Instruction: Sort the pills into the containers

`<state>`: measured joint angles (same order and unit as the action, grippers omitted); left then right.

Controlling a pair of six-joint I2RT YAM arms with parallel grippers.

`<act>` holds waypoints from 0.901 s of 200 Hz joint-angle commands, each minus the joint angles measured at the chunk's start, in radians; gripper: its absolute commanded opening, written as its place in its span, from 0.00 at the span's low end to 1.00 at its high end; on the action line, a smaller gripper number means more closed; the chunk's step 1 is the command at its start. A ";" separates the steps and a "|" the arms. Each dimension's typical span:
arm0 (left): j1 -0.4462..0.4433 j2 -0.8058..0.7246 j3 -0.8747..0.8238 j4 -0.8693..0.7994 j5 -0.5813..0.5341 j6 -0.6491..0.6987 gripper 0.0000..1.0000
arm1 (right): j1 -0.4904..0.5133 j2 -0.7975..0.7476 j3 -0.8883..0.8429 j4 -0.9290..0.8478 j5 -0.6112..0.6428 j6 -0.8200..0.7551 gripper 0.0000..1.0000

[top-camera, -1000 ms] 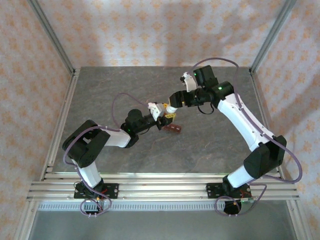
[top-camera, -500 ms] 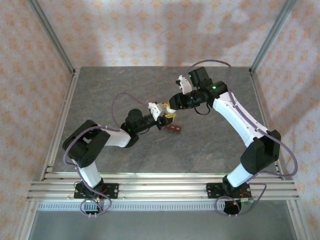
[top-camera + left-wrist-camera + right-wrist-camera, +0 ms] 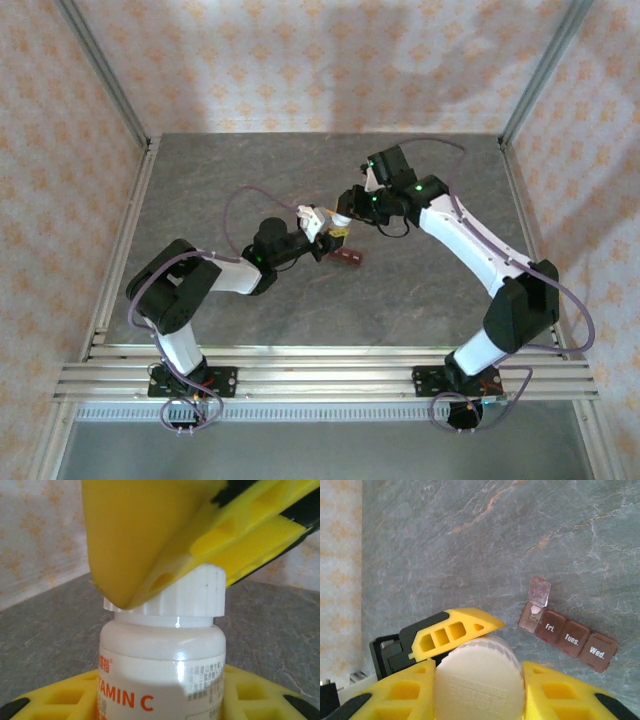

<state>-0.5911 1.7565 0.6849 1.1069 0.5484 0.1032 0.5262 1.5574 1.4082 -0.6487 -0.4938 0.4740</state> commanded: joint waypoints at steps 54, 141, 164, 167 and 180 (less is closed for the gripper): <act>-0.007 -0.011 0.011 0.154 0.004 0.011 0.00 | -0.027 -0.024 0.106 -0.074 0.098 0.018 0.78; -0.003 -0.006 0.014 0.155 0.053 0.008 0.00 | -0.076 -0.089 0.117 -0.136 0.027 -0.339 0.79; -0.002 -0.007 0.015 0.153 0.060 0.005 0.00 | -0.076 -0.083 0.108 -0.134 -0.051 -0.381 0.79; -0.002 -0.007 0.015 0.152 0.061 0.007 0.00 | -0.076 -0.080 0.108 -0.132 -0.056 -0.380 0.79; -0.001 -0.007 0.015 0.152 0.060 0.007 0.00 | -0.075 -0.068 0.107 -0.130 -0.074 -0.377 0.79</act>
<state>-0.5957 1.7565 0.6857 1.1957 0.5819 0.1047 0.4507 1.4837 1.5055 -0.7589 -0.5011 0.1719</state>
